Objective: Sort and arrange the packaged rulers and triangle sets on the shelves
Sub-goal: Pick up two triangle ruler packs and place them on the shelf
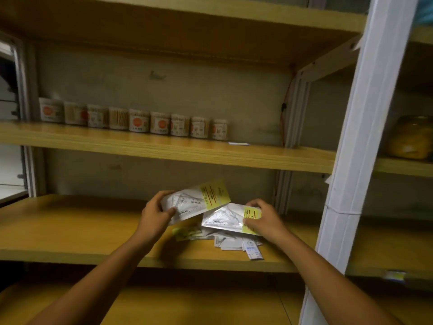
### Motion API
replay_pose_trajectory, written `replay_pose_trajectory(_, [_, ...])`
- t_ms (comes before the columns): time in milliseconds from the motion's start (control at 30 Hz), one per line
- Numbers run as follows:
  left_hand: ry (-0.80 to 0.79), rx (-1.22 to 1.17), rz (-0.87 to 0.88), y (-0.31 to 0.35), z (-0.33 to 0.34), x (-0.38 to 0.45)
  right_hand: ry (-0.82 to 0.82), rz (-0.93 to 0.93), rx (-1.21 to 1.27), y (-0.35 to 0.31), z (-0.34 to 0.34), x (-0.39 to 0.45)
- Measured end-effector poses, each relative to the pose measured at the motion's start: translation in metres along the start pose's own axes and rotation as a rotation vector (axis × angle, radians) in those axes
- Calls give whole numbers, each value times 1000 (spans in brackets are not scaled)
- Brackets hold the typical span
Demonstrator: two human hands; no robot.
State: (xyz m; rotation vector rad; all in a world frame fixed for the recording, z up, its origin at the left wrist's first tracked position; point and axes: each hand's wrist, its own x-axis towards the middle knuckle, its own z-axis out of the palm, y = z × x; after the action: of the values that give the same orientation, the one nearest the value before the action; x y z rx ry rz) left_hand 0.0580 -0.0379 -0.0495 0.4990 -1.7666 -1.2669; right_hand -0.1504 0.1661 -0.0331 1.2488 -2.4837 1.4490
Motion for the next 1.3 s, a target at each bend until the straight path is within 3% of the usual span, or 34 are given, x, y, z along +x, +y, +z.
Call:
replay_pose_trajectory(300, [-60,-100,75,77,40,-70,-52,-104,99,-25,-83,-72])
replay_pose_trajectory(433, [-76,-140,89,113,81,-121,24,-127,164,-14,-142,-114])
replay_pose_trajectory(800, [-254,-138,109,181,253,-216,261,139,373,100,-312,-224])
replay_pose_trajectory(967, [-365,-189,94,186,329,-214,414,184,396,140,-371,-249])
replay_pose_trajectory(1300, [-469,-229,116,181,492,-191,538,264,303,229,-463,-241])
